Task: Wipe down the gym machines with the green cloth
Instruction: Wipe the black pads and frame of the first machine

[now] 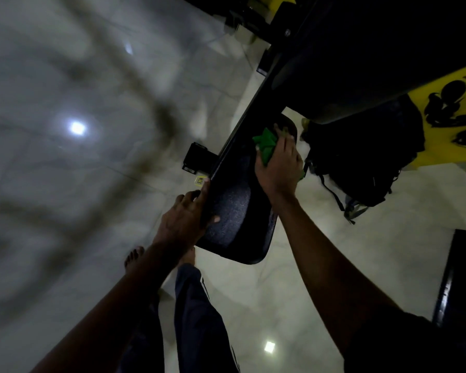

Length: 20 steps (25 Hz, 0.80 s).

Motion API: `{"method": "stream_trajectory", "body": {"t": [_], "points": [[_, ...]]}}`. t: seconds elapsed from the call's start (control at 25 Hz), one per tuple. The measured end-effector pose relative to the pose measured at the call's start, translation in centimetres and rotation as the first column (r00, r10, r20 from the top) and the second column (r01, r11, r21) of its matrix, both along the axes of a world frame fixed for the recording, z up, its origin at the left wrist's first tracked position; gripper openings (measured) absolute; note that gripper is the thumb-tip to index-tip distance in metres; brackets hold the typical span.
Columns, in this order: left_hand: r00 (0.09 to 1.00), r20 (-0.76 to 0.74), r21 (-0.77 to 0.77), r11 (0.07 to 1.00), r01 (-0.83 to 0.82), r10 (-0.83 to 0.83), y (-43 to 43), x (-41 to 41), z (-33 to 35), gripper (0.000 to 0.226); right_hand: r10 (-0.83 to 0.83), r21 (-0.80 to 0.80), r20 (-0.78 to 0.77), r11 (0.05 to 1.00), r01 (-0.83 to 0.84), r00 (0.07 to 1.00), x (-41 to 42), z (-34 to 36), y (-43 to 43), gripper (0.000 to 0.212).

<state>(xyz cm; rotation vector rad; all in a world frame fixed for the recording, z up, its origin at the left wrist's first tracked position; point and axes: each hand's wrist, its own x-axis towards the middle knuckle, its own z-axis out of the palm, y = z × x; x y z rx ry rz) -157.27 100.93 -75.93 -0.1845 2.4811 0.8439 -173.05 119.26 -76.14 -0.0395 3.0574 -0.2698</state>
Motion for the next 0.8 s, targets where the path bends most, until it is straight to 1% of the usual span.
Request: {"method": "stream_trajectory", "body": {"t": [0.08, 0.12, 0.2, 0.24, 0.4, 0.48, 0.56, 0.64, 0.72, 0.76, 0.8], "points": [[1.0, 0.005, 0.018, 1.0, -0.023, 0.023, 0.1, 0.1, 0.1, 0.089, -0.175, -0.062, 0.001, 0.983, 0.174, 0.985, 1.5, 0.0, -0.2, 0.074], [0.999, 0.007, 0.024, 0.999, -0.033, 0.033, 0.0, 0.0, 0.3, 0.089, -0.227, -0.079, 0.014, 0.97, 0.228, 0.974, 2.8, -0.1, -0.4, 0.074], [0.999, 0.011, 0.039, 0.999, -0.034, 0.033, -0.1, 0.0, 0.6, 0.089, -0.256, -0.089, 0.045, 0.962, 0.259, 0.966, 4.0, -0.3, -0.2, 0.075], [0.999, 0.005, 0.05, 0.998, -0.037, 0.037, 0.0, 0.0, 0.7, 0.089, -0.264, -0.091, 0.057, 0.959, 0.268, 0.963, 3.4, -0.4, 0.0, 0.076], [0.996, -0.053, 0.056, 0.996, -0.063, 0.066, 0.0, 0.2, 0.0, 0.085, -0.394, -0.129, 0.083, 0.906, 0.402, 0.915, -1.1, 0.0, 0.1, 0.079], [0.996, -0.05, 0.057, 0.995, -0.077, 0.08, -0.1, 0.4, -0.3, 0.084, -0.417, -0.178, 0.086, 0.887, 0.426, 0.905, 0.4, 0.0, 0.3, 0.079], [0.995, -0.061, 0.069, 0.995, -0.078, 0.082, -0.1, 0.6, -0.4, 0.085, -0.406, -0.208, 0.122, 0.881, 0.424, 0.906, 4.1, 0.0, 0.8, 0.079], [0.993, -0.088, 0.081, 0.994, -0.073, 0.08, -0.2, 0.7, -0.6, 0.087, -0.293, -0.147, 0.099, 0.941, 0.305, 0.951, 7.0, 0.0, 1.4, 0.077], [0.988, -0.125, 0.083, 0.993, -0.082, 0.092, -0.1, 0.9, -1.0, 0.088, -0.169, -0.089, 0.081, 0.98, 0.176, 0.982, 5.5, -0.2, 1.7, 0.077], [0.984, -0.142, 0.08, 0.992, -0.093, 0.103, 0.0, 0.8, -1.1, 0.088, -0.171, -0.065, 0.079, 0.982, 0.176, 0.982, 4.2, -0.4, 1.7, 0.077], [0.983, -0.145, 0.079, 0.992, -0.102, 0.113, 0.0, 0.8, -1.2, 0.087, -0.213, -0.044, 0.068, 0.975, 0.216, 0.975, 3.1, -0.6, 1.5, 0.077]]}}
